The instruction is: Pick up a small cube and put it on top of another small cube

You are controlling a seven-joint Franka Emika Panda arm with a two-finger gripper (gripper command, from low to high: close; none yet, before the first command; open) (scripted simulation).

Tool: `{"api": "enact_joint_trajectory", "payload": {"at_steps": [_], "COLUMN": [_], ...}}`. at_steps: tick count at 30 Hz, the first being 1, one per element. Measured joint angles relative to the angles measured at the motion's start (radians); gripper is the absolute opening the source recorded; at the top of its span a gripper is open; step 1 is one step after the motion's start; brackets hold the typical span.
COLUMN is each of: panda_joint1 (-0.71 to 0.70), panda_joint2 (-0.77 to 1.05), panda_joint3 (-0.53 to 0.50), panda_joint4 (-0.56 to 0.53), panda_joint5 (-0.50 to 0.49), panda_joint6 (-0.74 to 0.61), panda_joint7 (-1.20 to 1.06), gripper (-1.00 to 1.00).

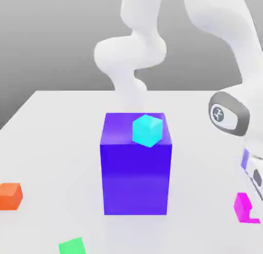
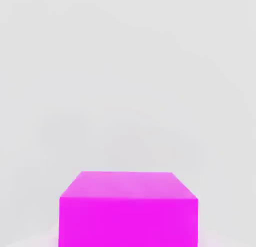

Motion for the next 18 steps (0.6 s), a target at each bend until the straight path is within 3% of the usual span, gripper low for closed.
{"api": "enact_joint_trajectory", "payload": {"at_steps": [10,14,15,18], "panda_joint1": [-0.286,-0.393,-0.406,-0.406], "panda_joint2": [-0.050,0.053,0.080,0.080], "panda_joint3": [-0.200,-0.215,-0.207,-0.207], "panda_joint4": [0.031,0.063,0.066,0.066], "panda_joint5": [0.095,0.173,0.188,0.188], "panda_joint6": [-0.089,-0.018,0.005,0.005], "panda_joint7": [-0.121,-0.190,-0.202,-0.202], "gripper": [-1.00,-1.00,1.00,1.00]}}
